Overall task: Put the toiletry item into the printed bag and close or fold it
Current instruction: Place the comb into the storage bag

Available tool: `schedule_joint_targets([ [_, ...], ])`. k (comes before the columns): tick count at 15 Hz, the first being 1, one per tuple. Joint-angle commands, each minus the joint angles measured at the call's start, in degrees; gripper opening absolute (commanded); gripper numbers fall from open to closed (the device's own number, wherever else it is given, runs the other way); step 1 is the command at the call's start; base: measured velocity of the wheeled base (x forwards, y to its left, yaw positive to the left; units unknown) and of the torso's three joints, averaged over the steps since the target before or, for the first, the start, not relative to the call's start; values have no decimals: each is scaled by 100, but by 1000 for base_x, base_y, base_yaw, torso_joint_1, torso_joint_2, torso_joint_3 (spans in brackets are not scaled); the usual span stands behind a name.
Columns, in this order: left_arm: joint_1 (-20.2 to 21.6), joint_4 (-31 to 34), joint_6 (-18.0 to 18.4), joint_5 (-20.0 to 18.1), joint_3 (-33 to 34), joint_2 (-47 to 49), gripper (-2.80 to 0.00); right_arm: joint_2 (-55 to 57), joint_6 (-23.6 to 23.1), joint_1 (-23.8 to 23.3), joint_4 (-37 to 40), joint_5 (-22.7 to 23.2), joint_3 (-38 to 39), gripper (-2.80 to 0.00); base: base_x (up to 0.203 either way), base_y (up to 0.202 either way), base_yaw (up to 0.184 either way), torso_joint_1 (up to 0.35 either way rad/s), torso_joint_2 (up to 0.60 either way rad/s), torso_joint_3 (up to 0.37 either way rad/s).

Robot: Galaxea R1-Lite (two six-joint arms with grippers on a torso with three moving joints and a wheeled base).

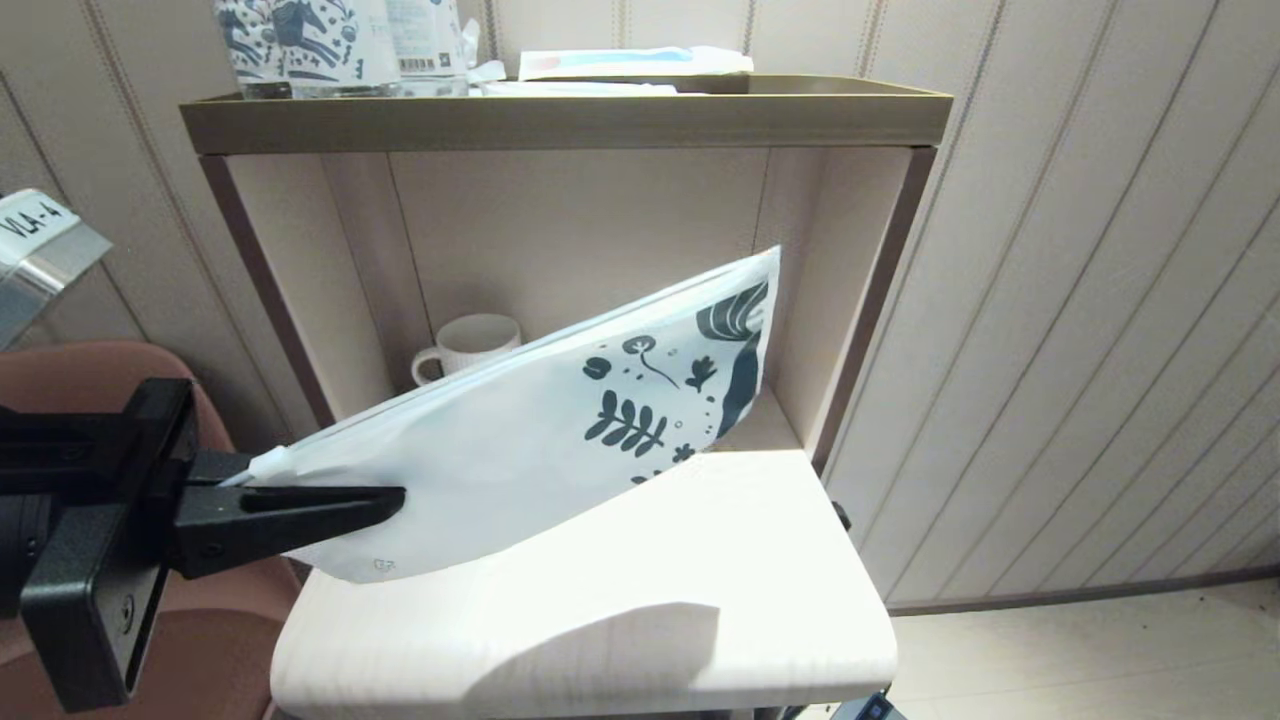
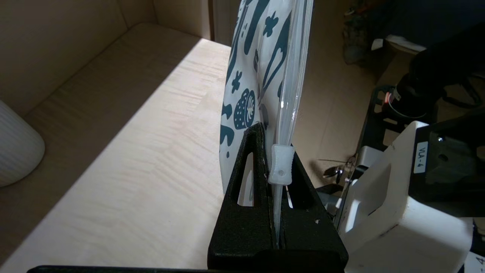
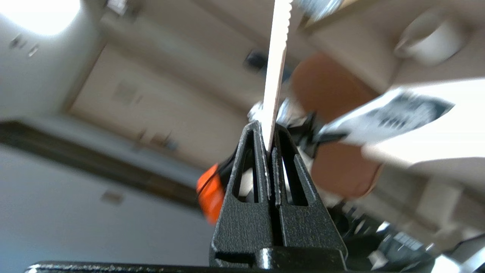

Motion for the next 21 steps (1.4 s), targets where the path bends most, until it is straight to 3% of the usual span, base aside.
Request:
schedule_joint_targets([
  [1, -113, 6, 30, -172, -13, 7, -280, 22, 53, 1356, 70, 273, 133, -280, 0, 0, 0, 0, 0, 0],
  [4, -404, -1, 54, -236, -29, 278, -280, 50, 45, 2794, -103, 273, 1026, -280, 0, 0, 0, 0, 0, 0],
  [6, -445, 6, 61, -231, -40, 458, -280, 150, 47, 3473, -633, 273, 1933, -280, 0, 0, 0, 0, 0, 0],
  [9, -579, 7, 55, 26, -48, 580, -280, 492, 96, 3929, -1872, 273, 2946, -280, 0, 0, 0, 0, 0, 0],
  [13, -1106, 0, -159, 1428, -63, 581, -280, 566, 126, 3893, -2170, 273, 2878, -280, 0, 0, 0, 0, 0, 0],
  [18, -1398, -2, -1359, 2747, -206, 531, -280, 499, 127, 3849, -2326, 273, 2869, -280, 0, 0, 0, 0, 0, 0],
  [21, -1458, -2, -1673, 3854, -182, 545, -280, 475, 118, 3822, -2351, 273, 2769, -280, 0, 0, 0, 0, 0, 0],
])
